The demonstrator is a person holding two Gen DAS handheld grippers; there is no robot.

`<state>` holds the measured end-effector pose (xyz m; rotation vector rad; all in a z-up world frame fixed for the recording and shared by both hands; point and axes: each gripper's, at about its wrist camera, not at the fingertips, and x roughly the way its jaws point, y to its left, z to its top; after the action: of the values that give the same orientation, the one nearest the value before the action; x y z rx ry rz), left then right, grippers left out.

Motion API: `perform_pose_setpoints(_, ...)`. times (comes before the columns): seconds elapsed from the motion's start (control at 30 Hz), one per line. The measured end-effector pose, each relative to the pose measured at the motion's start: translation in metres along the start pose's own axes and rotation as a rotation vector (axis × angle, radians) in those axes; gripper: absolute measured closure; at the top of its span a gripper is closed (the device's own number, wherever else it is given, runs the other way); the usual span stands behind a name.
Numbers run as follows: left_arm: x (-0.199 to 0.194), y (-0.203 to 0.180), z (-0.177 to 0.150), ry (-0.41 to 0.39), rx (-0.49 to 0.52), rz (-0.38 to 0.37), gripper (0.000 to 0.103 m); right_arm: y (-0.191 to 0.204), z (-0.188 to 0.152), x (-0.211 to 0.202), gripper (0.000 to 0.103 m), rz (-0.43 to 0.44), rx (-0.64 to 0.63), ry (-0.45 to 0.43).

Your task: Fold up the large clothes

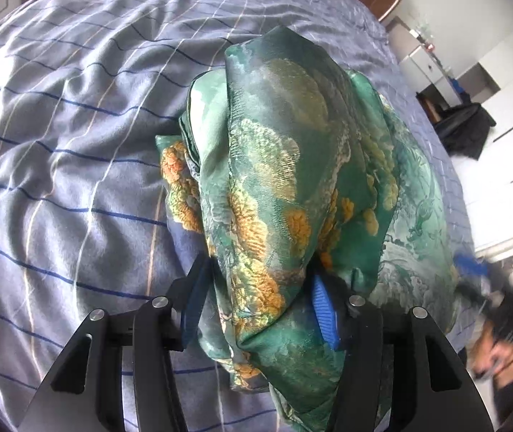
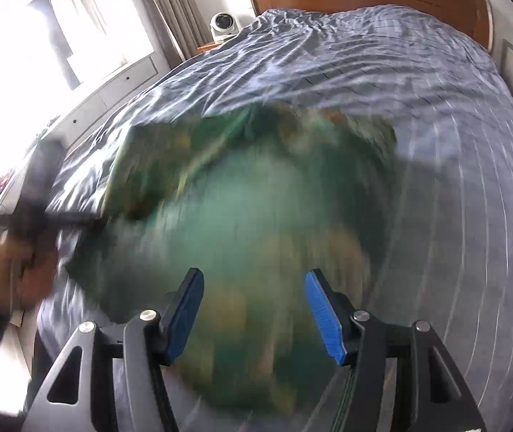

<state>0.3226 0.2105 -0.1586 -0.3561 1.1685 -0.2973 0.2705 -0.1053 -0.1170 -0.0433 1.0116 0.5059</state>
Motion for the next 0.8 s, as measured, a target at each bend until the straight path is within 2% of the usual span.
perform_pose_setpoints(0.07,-0.001,0.002,-0.007,0.006,-0.005,-0.005,0.045,-0.002,-0.026,0.007,0.042,-0.016,0.031,-0.002)
perform_pose_setpoints(0.13,0.0,-0.001,-0.011,0.002,0.008,0.016,0.044,-0.007,-0.037,0.021,0.041,-0.04,0.063,0.007)
perform_pose_setpoints(0.27,0.001,-0.014,-0.014,-0.018,0.045,0.093,0.044,0.002,-0.042,0.049,0.04,-0.128,-0.01,0.015)
perform_pose_setpoints(0.4,-0.005,-0.024,-0.018,-0.058,0.051,0.145,0.044,0.008,-0.045,0.051,0.04,-0.169,-0.04,-0.007)
perform_pose_setpoints(0.5,-0.034,-0.041,-0.029,-0.139,0.078,0.226,0.033,0.012,-0.046,0.02,0.04,-0.155,0.001,-0.051)
perform_pose_setpoints(0.57,-0.061,-0.053,-0.041,-0.216,0.098,0.294,0.012,0.012,-0.05,-0.009,0.04,-0.128,0.024,-0.096)
perform_pose_setpoints(0.6,-0.076,-0.058,-0.048,-0.259,0.102,0.312,0.008,0.013,-0.051,-0.017,0.039,-0.125,0.034,-0.11)
perform_pose_setpoints(0.63,-0.087,-0.06,-0.055,-0.293,0.102,0.321,0.002,0.013,-0.055,-0.031,0.035,-0.134,0.047,-0.127)
perform_pose_setpoints(0.67,-0.098,-0.063,-0.065,-0.327,0.102,0.333,0.002,0.014,-0.058,-0.04,0.025,-0.146,0.052,-0.132)
perform_pose_setpoints(0.7,-0.106,-0.064,-0.072,-0.345,0.101,0.347,0.002,0.016,-0.063,-0.049,0.02,-0.166,0.054,-0.136)
perform_pose_setpoints(0.8,-0.122,-0.067,-0.103,-0.36,0.091,0.405,0.001,0.022,-0.077,-0.068,0.018,-0.28,0.043,-0.15)
